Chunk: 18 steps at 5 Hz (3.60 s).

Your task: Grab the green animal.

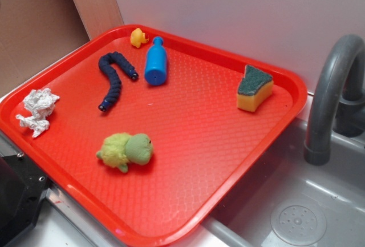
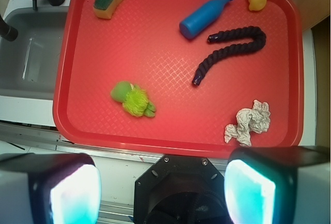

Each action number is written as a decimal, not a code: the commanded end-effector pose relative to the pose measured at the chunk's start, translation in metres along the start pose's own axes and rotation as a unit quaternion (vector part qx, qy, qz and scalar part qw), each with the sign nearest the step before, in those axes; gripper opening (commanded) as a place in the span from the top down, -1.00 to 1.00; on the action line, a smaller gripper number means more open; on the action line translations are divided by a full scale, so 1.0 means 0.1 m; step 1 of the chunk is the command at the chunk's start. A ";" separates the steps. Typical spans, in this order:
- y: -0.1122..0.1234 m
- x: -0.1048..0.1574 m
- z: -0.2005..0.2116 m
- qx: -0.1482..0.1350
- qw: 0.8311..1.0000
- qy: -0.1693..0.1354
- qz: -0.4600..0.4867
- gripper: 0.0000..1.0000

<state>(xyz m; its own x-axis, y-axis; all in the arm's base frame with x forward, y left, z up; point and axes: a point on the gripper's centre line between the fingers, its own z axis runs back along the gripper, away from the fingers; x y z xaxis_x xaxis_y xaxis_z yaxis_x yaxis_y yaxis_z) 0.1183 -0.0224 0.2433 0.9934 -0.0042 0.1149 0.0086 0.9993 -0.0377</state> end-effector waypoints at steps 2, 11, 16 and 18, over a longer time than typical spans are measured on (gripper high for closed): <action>-0.18 0.10 -0.09 0.033 0.994 -0.048 -0.097 -1.00; -0.59 0.28 -2.16 0.066 0.941 0.053 -0.327 -1.00; -0.06 0.74 -0.82 0.147 0.984 0.026 0.098 1.00; -0.01 0.72 -0.30 0.102 0.993 -0.035 0.058 1.00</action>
<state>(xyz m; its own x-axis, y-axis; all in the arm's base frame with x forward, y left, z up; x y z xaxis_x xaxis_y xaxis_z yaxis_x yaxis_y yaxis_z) 0.1991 -0.0280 0.2115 0.9860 0.0850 0.1437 -0.1084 0.9805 0.1638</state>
